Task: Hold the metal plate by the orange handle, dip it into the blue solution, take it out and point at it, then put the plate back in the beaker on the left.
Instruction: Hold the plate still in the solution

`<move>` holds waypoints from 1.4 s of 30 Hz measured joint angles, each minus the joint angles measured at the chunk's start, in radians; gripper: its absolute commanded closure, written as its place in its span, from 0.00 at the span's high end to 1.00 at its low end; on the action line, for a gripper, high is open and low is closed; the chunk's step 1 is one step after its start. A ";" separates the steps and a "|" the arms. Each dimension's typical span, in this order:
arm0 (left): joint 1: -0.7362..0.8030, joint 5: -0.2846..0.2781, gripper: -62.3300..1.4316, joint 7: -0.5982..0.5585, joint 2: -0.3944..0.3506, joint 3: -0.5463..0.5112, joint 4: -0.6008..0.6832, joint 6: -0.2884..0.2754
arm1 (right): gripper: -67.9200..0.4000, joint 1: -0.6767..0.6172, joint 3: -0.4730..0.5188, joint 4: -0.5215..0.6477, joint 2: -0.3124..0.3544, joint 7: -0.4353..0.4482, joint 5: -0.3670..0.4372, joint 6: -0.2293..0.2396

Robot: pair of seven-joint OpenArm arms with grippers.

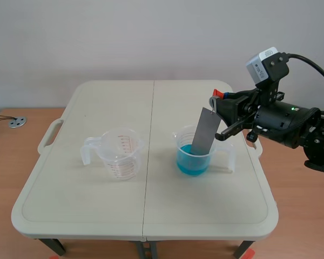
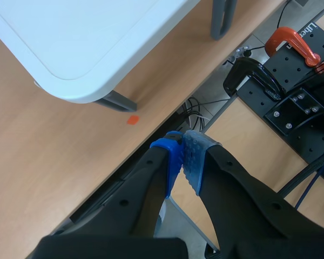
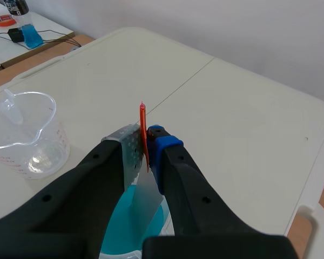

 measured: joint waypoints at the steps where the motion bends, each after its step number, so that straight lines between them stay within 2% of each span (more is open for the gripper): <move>1: 0.000 0.000 0.06 0.000 0.000 0.000 0.000 0.000 | 0.02 0.000 0.000 0.000 0.000 0.000 0.000 0.000; 42: 0.000 0.000 0.06 -0.014 0.000 0.000 0.000 0.000 | 0.02 0.000 0.000 0.000 0.000 0.000 0.000 0.000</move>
